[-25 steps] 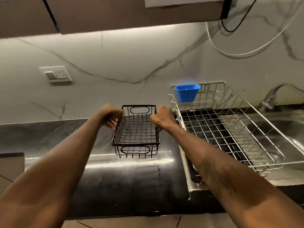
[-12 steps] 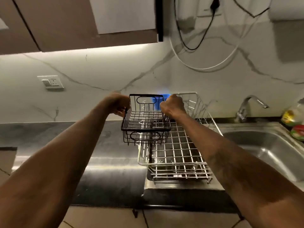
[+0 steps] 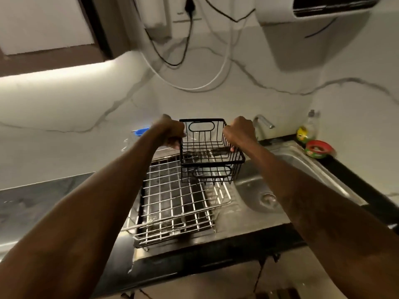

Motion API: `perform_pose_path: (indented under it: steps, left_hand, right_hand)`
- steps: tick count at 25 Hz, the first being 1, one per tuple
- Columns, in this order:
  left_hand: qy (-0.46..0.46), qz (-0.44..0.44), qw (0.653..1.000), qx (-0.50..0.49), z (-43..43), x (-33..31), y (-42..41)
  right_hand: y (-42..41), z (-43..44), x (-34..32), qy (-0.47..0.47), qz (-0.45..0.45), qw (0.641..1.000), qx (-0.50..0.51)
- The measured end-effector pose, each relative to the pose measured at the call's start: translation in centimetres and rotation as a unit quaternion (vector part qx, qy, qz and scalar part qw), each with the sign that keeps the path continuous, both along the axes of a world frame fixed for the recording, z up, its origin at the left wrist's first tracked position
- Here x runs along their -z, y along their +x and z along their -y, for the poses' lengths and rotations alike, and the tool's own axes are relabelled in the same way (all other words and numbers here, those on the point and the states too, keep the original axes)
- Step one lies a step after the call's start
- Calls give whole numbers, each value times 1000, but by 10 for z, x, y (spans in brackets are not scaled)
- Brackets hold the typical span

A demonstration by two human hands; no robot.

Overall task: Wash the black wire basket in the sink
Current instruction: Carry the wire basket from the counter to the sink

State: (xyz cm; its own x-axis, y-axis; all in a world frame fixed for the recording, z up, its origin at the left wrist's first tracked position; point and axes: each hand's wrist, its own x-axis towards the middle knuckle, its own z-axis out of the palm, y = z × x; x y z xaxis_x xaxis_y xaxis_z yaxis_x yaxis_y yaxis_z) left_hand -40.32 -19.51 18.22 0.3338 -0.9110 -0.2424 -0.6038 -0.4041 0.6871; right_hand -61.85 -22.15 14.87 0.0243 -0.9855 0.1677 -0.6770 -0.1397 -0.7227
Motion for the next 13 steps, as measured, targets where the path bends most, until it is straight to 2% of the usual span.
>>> perform_pose_path:
  steps: [4,13]
  left_hand:
    - [38,8,998,48,58,19,-55]
    - [33,-39,999,-2,140,73,-146]
  right_hand:
    - [-59,32,17,11,-2,1000,29]
    - [-138,126,68,41,-47,997,45]
